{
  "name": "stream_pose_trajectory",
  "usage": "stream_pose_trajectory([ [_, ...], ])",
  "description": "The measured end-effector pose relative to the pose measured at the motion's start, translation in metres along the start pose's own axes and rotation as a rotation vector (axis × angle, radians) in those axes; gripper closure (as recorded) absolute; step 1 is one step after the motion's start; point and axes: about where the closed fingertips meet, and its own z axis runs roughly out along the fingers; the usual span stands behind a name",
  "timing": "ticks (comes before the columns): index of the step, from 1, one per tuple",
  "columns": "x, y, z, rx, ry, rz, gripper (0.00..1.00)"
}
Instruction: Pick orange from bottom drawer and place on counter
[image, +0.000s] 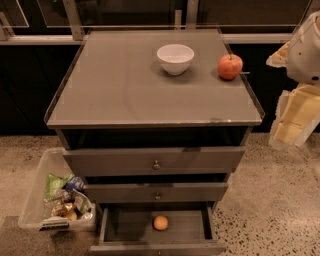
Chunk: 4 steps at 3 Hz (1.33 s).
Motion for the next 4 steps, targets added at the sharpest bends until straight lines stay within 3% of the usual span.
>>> stream_pose_trajectory([
  [2,-0.002,0.004,-0.001,0.015,-0.018,-0.014,0.00],
  [3,0.002,0.031,0.015,0.020,-0.101,0.002,0.00],
  [4,0.010,0.073,0.059,-0.005,-0.242,0.126,0.00],
])
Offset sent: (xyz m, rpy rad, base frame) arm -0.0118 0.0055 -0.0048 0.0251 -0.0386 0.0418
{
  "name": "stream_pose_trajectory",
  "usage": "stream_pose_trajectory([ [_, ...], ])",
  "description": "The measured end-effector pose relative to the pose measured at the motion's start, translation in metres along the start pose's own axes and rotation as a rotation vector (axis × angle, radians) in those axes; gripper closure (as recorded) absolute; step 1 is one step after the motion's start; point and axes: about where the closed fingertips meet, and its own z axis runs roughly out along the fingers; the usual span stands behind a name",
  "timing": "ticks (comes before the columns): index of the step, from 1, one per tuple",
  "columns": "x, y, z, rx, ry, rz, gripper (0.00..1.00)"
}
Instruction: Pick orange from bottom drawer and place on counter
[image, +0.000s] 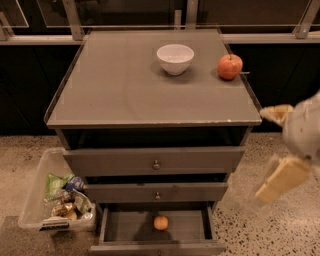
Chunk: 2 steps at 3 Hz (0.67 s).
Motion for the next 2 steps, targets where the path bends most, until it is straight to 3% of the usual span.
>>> stream_pose_trajectory([
  [1,0.013,0.036,0.050,-0.024,-0.131,0.143,0.00],
  [2,0.015,0.074,0.120,-0.086,-0.221,0.289,0.00],
])
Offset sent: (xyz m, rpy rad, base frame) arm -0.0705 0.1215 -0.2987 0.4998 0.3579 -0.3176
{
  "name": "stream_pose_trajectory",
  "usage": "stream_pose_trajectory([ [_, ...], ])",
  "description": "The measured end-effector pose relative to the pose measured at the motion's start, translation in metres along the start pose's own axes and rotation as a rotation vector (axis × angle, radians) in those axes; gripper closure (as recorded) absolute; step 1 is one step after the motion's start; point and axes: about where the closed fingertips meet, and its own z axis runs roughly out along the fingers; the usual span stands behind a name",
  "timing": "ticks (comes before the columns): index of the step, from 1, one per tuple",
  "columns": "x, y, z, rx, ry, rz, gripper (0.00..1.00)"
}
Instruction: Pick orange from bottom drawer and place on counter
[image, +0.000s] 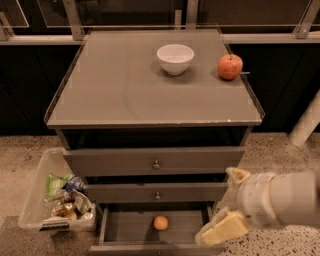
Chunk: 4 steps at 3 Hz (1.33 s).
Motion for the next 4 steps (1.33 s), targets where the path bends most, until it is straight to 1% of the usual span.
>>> stream_pose_trajectory([
  [1,0.023,0.010,0.027,0.005,0.016,0.035,0.00],
  [2,0.019,0.010,0.027,-0.019,-0.008,0.030,0.00],
  [3,0.020,-0.003,0.057,-0.057,-0.076,0.044,0.00],
  [4,0.039,-0.035,0.125,-0.092,-0.179,0.099,0.00],
])
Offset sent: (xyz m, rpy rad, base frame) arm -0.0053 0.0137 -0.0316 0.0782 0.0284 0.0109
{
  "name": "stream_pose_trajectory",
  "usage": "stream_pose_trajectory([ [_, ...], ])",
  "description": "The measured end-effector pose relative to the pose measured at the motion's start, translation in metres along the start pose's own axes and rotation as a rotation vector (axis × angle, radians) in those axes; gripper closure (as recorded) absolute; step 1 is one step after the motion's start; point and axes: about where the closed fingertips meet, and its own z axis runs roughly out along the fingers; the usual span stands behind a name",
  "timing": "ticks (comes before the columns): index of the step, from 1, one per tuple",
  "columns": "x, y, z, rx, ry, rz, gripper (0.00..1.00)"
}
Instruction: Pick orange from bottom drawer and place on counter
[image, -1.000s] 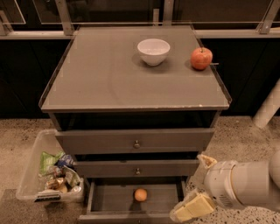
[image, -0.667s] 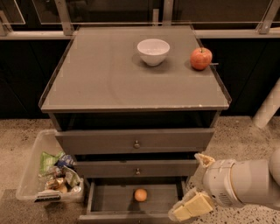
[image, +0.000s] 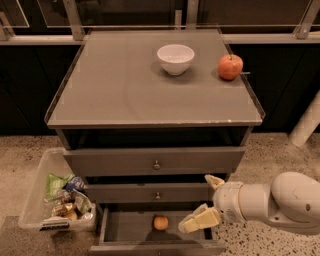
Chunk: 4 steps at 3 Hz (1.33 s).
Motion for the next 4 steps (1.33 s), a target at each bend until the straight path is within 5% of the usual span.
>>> stream_pose_trajectory([
  [2,0.020,-0.001,0.015,0.037,-0.003,0.064,0.00],
  [4,0.090,-0.008,0.088,0.122,-0.031,0.223,0.00],
])
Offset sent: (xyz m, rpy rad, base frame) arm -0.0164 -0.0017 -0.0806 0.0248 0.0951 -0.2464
